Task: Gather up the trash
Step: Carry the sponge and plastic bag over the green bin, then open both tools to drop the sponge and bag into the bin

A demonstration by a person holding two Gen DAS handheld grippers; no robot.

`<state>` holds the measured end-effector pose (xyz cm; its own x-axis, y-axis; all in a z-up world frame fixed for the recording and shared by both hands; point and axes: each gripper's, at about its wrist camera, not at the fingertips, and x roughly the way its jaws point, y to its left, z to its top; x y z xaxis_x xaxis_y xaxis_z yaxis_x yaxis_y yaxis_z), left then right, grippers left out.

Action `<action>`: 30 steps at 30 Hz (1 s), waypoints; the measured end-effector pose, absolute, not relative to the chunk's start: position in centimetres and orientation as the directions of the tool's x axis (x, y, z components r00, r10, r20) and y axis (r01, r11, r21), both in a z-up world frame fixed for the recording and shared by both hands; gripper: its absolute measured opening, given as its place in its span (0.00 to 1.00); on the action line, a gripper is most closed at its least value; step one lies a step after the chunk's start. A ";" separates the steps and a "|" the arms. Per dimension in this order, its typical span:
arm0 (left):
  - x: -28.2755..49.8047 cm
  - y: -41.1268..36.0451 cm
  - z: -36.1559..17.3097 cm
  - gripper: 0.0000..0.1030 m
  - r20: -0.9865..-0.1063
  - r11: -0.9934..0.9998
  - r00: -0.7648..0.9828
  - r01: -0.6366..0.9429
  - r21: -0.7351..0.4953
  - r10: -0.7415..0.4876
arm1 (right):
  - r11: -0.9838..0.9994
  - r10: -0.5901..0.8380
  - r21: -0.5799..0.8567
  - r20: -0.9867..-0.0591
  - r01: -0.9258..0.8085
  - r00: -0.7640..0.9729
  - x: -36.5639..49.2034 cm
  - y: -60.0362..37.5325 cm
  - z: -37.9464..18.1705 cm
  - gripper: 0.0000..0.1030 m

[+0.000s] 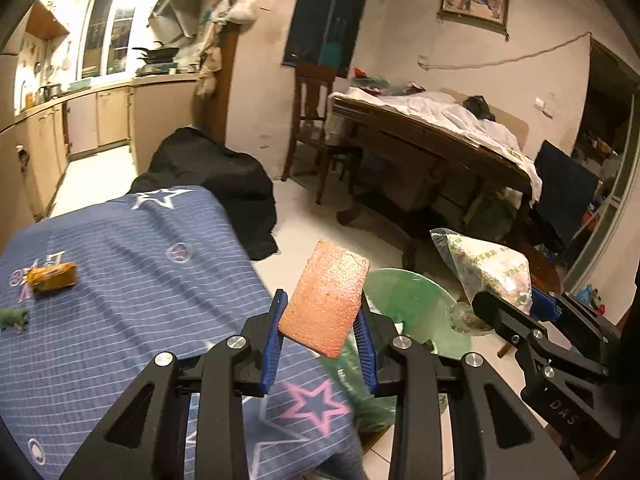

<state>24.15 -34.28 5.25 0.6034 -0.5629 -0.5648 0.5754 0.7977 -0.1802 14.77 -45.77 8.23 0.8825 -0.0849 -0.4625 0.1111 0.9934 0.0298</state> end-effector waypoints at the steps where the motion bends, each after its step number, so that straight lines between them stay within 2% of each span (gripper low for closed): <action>1: 24.2 -35.1 5.1 0.33 -0.568 0.793 0.597 0.582 -0.180 -0.566 | 0.992 -0.092 0.032 -0.466 0.120 0.880 14.7 -46.4 8.1 0.36; 12: 26.3 -43.4 3.1 0.33 -0.621 0.743 0.516 0.649 -0.166 -0.590 | 0.979 -0.135 0.062 -0.527 0.197 0.839 14.9 -52.6 7.1 0.36; 22: 29.9 -49.5 0.3 0.33 -0.685 0.701 0.424 0.691 -0.177 -0.592 | 0.956 -0.055 0.181 -0.663 0.231 0.746 17.4 -58.7 3.9 0.36; 30: 32.1 -53.2 -3.6 0.33 -0.740 0.682 0.362 0.710 -0.174 -0.567 | 0.939 -0.008 0.232 -0.722 0.253 0.692 18.6 -60.6 1.8 0.36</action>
<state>32.11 -53.17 -3.58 0.3623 -0.5665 -0.7402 0.7103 0.6820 -0.1744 18.60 -60.62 1.77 0.6917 -0.0080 -0.7221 0.2534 0.9390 0.2324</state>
